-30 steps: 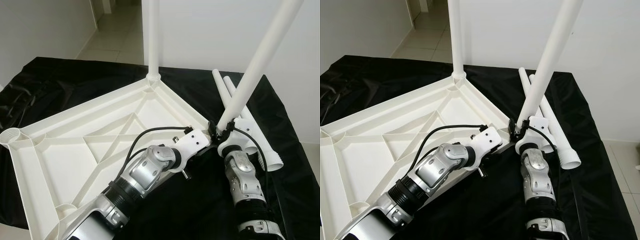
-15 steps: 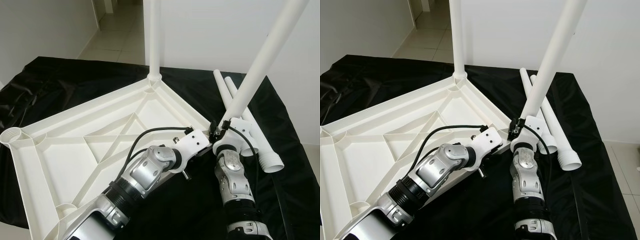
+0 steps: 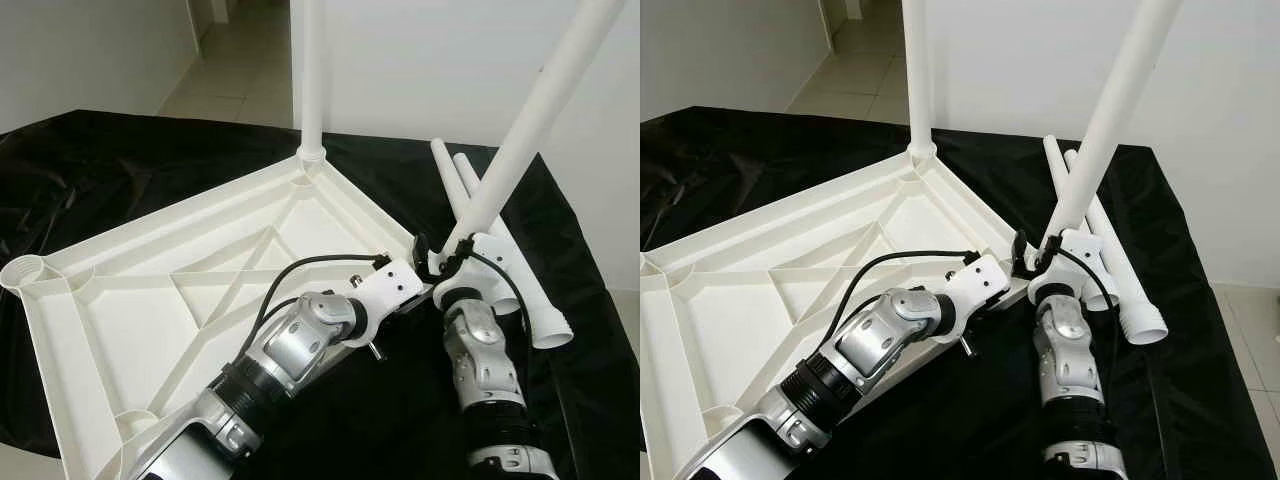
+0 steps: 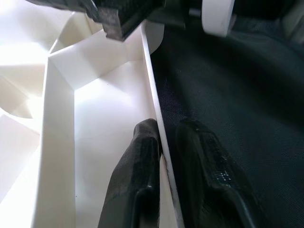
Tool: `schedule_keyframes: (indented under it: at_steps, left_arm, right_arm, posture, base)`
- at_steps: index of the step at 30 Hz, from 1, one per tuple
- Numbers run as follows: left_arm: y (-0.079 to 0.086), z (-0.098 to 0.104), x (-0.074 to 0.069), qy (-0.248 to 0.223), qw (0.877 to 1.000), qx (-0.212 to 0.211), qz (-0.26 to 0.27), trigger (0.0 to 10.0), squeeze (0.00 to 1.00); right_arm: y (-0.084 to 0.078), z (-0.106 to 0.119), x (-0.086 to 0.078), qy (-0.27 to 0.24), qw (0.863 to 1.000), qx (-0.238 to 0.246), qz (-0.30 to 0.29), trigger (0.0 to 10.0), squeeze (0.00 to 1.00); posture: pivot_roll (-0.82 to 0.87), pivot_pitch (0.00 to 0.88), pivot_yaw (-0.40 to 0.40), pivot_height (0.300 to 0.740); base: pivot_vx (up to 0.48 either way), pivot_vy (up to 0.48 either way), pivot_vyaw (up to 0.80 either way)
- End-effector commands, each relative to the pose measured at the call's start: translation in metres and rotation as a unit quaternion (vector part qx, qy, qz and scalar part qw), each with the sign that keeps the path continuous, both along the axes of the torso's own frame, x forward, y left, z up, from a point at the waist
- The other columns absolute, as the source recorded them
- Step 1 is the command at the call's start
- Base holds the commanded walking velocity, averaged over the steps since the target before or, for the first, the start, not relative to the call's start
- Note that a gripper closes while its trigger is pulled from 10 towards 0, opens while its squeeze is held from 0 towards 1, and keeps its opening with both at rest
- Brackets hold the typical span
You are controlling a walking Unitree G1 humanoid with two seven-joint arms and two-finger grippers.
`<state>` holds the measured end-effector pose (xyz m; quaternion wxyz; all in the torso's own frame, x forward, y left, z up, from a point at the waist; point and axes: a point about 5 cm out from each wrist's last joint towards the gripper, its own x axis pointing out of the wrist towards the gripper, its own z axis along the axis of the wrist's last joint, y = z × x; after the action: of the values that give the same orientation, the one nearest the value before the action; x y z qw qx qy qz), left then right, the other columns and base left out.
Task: Building children table
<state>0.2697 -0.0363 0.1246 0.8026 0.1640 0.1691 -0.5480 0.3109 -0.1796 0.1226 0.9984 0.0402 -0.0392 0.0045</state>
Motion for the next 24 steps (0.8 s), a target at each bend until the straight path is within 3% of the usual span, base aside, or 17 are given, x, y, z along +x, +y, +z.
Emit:
schedule_keyframes:
  at_steps: [1,4,10,15,18,24]
  left_arm:
    - [-0.007,-0.021,-0.017,0.063,0.997,0.017,-0.050,10.0,0.00]
    - [-0.007,-0.021,-0.017,0.063,0.997,0.017,-0.050,10.0,0.00]
    - [-0.006,-0.020,-0.017,0.062,0.997,0.019,-0.051,10.0,0.00]
    - [-0.006,-0.020,-0.017,0.062,0.997,0.020,-0.051,10.0,0.00]
    - [-0.005,-0.020,-0.016,0.061,0.997,0.021,-0.050,10.0,0.00]
    - [-0.005,-0.020,-0.016,0.061,0.997,0.022,-0.051,10.0,0.00]
  right_arm:
    - [0.010,0.004,0.001,-0.013,0.999,-0.001,0.048,10.0,0.00]
    - [0.000,0.003,-0.003,-0.018,0.992,-0.035,0.123,10.0,0.00]
    - [-0.020,-0.003,-0.008,-0.007,0.981,-0.067,0.182,10.0,0.00]
    - [-0.040,-0.010,-0.009,0.008,0.977,-0.079,0.197,10.0,0.00]
    - [-0.060,-0.020,-0.011,0.048,0.975,-0.090,0.199,10.0,0.00]
    - [-0.077,-0.032,-0.016,0.087,0.969,-0.110,0.204,10.0,0.00]
  posture:
    - [-0.07,0.007,-0.001,0.740]
    - [-0.07,0.006,0.001,0.740]
    - [-0.07,0.007,0.009,0.740]
    - [-0.06,0.007,0.010,0.740]
    - [-0.06,0.009,0.012,0.740]
    - [-0.07,0.016,0.020,0.740]
  base:
    - [0.000,0.000,0.00]
    - [0.000,0.000,0.00]
    - [0.000,0.000,0.00]
    - [0.000,0.000,0.00]
    - [0.000,0.000,0.00]
    - [0.000,0.000,0.00]
